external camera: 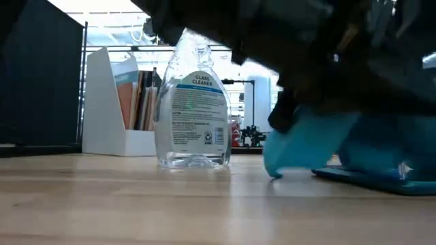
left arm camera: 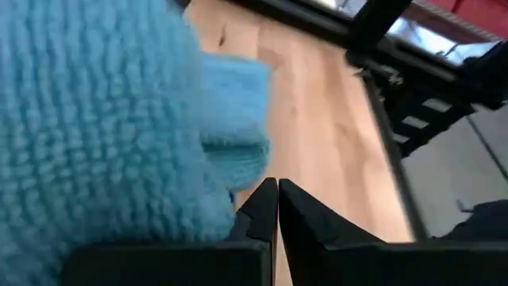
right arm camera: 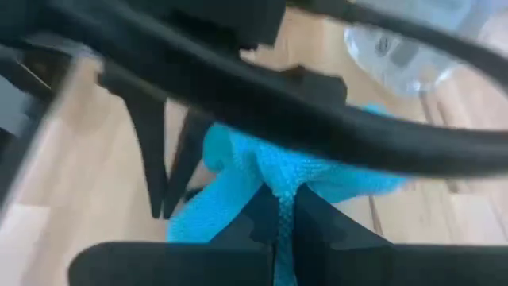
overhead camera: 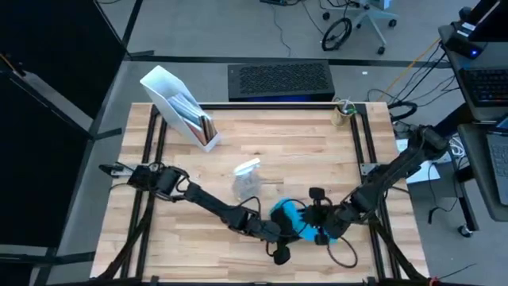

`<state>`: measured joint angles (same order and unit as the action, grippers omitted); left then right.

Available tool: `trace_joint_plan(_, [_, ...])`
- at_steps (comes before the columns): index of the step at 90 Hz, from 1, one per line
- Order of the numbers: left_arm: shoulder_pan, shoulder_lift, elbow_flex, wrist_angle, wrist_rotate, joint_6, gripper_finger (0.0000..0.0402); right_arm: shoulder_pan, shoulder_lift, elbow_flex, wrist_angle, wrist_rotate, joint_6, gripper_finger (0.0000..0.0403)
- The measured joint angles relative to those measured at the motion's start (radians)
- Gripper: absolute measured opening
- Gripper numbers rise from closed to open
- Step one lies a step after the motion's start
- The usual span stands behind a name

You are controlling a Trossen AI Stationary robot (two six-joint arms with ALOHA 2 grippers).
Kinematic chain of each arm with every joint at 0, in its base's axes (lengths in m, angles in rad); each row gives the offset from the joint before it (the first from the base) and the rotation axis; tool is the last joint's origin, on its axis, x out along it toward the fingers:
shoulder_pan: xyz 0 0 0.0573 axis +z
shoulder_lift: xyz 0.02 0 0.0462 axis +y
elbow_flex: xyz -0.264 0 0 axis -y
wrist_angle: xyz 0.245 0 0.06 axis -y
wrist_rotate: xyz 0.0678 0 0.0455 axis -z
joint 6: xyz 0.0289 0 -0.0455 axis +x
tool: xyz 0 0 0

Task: Apply microfiber cloth
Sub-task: Wipe the front of the tablet with the blue microfiber cloth

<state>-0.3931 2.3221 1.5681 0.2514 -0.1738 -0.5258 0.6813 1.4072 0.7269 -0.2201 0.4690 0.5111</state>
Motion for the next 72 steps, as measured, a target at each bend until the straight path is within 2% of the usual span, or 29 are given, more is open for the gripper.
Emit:
trace_joint_plan(15, [0.008, 0.050, -0.001, -0.002, 0.009, -0.071, 0.0000, -0.004, 0.095, -0.004, -0.006, 0.013, -0.004, 0.0000])
trace_joint_plan(40, [0.014, 0.077, 0.003, 0.010, 0.024, -0.096, 0.0000, -0.007, 0.112, -0.004, 0.056, 0.023, -0.025, 0.0000])
trace_joint_plan(72, [0.014, 0.094, 0.004, -0.010, 0.039, -0.104, 0.0000, -0.008, 0.232, 0.002, 0.035, -0.060, 0.006, 0.0000])
